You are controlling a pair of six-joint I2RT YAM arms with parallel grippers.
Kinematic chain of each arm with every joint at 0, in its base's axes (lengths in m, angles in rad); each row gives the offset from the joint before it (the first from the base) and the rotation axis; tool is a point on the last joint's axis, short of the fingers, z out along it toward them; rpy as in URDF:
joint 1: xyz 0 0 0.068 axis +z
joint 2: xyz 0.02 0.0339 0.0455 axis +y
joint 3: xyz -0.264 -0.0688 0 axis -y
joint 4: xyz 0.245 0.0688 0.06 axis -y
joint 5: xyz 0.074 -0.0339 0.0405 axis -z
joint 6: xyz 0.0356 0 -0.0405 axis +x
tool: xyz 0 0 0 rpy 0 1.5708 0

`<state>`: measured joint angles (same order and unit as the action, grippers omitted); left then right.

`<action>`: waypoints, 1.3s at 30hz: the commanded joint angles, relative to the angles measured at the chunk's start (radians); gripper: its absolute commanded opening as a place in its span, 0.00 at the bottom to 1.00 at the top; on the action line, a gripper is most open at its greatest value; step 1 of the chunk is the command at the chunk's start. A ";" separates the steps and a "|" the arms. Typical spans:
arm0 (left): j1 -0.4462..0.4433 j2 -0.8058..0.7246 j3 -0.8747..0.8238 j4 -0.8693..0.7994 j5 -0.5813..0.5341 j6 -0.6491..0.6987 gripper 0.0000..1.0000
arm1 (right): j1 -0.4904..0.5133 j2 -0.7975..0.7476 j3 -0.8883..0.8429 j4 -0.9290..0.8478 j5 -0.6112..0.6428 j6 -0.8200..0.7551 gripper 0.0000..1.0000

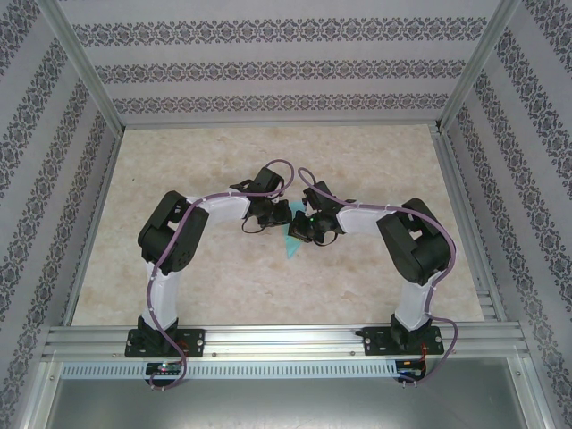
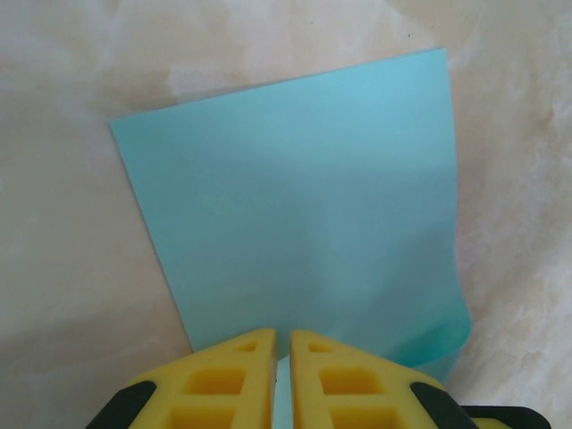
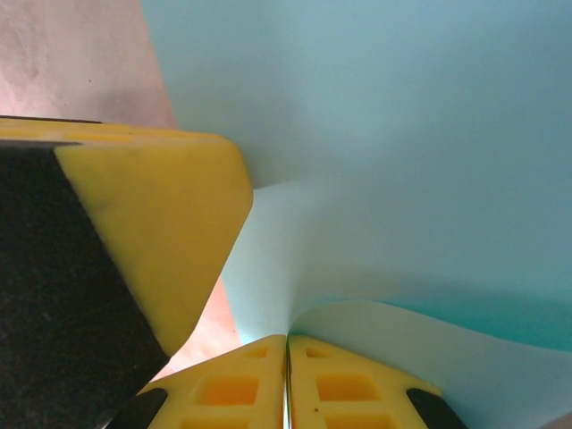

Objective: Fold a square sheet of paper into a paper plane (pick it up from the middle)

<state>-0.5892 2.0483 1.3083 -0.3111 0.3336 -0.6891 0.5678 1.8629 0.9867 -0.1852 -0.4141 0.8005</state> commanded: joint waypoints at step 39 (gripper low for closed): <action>0.117 -0.206 -0.180 0.076 0.185 -0.057 0.23 | -0.026 0.023 -0.078 0.080 -0.023 -0.036 0.32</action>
<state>-0.4576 1.8553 1.1484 -0.3061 0.4538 -0.7288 0.5537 1.8687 0.9520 -0.0654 -0.4789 0.7853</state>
